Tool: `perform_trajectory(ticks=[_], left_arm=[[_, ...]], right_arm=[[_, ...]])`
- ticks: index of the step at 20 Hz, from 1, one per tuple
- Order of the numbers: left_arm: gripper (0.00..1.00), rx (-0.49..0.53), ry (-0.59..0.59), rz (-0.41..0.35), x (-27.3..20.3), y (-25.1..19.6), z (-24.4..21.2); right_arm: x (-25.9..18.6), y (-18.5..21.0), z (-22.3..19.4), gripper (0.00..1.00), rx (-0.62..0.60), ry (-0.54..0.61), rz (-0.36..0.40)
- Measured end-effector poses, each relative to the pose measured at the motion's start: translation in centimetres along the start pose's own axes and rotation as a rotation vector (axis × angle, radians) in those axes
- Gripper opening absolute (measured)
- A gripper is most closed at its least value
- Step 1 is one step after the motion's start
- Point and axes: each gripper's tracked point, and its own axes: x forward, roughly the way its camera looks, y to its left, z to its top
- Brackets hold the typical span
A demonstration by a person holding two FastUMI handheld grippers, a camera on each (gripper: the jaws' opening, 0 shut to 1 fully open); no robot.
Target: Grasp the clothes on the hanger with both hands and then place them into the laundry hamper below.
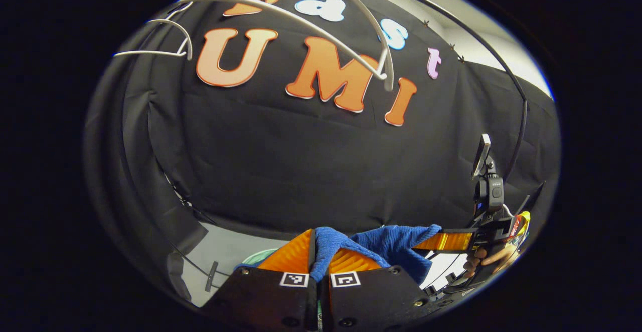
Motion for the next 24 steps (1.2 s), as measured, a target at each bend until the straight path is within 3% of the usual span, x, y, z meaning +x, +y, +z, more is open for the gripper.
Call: perform_trajectory(ticks=[7, 11, 17, 24], left_arm=[[0.03, 0.018, 0.183, 0.020, 2.7, 0.4, -6.4], [0.03, -0.035, 0.299, 0.041, 3.9, 1.2, -10.6], [0.03, -0.083, 0.420, 0.104, 4.8, 3.9, -15.9], [0.03, -0.108, 0.560, 0.183, 4.9, 6.3, -19.7]], right_arm=[[2.0, -4.6, -3.9, 0.10, -0.079, 0.090, -0.130], [3.4, -6.8, -7.2, 0.10, -0.111, 0.184, -0.187], [5.8, -8.0, -11.0, 0.11, -0.133, 0.297, -0.220], [7.9, -11.2, -15.6, 0.11, -0.149, 0.438, -0.326]])
